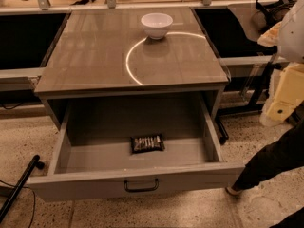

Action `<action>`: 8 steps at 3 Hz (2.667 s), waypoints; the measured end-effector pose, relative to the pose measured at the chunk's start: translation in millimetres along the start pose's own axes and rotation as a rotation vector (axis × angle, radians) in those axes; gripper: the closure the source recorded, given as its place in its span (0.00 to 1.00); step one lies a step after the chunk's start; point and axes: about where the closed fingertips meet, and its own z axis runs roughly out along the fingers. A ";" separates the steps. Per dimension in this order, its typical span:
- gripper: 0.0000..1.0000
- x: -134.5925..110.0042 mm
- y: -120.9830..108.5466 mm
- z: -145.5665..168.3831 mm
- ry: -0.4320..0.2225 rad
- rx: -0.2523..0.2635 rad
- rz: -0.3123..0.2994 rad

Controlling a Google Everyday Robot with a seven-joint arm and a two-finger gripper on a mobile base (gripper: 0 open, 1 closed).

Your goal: Pick rxbar chocolate from top drawer and place on counter

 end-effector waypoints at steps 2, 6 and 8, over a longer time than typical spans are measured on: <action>0.00 -10.8 8.9 16.5 -0.013 -0.020 -0.019; 0.00 -74.4 55.9 118.6 -0.104 -0.163 -0.036; 0.00 -113.8 52.7 237.3 -0.123 -0.197 0.001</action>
Offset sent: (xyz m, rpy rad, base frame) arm -0.0031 0.0386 -0.0469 0.0297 0.0564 0.0687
